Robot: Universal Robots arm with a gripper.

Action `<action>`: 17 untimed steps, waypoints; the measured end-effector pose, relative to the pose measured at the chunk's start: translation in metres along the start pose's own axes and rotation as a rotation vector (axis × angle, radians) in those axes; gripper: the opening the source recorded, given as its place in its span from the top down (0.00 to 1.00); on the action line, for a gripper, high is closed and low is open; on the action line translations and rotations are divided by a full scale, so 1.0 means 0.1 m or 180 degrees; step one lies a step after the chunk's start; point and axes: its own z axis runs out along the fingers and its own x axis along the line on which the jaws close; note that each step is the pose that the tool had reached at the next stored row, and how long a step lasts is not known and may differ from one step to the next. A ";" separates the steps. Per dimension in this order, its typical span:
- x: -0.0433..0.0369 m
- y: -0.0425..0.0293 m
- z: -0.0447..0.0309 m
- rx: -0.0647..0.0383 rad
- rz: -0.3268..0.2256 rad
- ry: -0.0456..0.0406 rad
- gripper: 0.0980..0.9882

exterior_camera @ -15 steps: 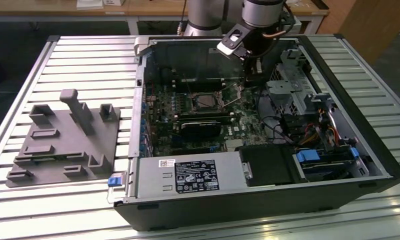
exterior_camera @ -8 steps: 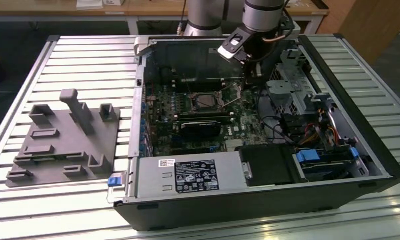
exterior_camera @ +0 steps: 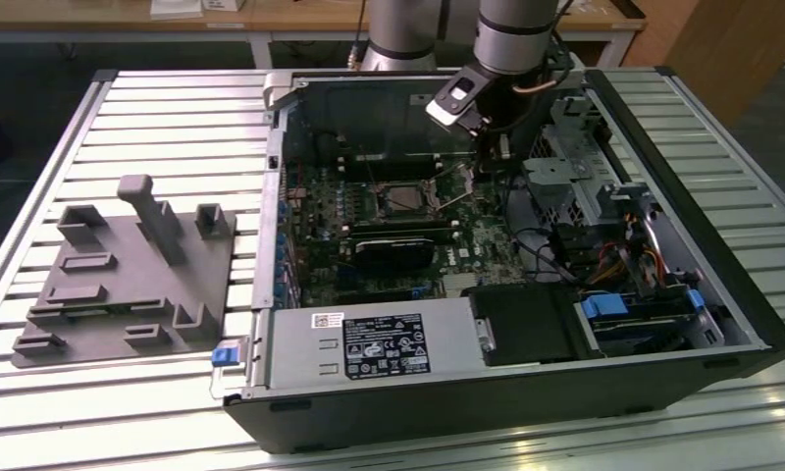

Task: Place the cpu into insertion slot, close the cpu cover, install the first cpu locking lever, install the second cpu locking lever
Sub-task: 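Close the cpu cover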

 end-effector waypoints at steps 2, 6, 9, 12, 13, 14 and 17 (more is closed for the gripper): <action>0.001 -0.001 0.023 0.0007 0.0000 0.0000 0.99; 0.000 0.000 0.025 0.0008 0.0000 -0.0001 0.99; 0.001 0.001 0.025 0.0017 -0.0001 -0.0001 0.99; 0.001 0.003 0.027 0.0095 -0.0004 -0.0001 0.99; 0.001 0.004 0.027 0.0121 -0.0005 -0.0001 0.99; 0.001 0.006 0.027 0.0151 -0.0007 -0.0003 0.99; 0.001 0.016 0.033 0.0351 -0.0013 -0.0003 0.99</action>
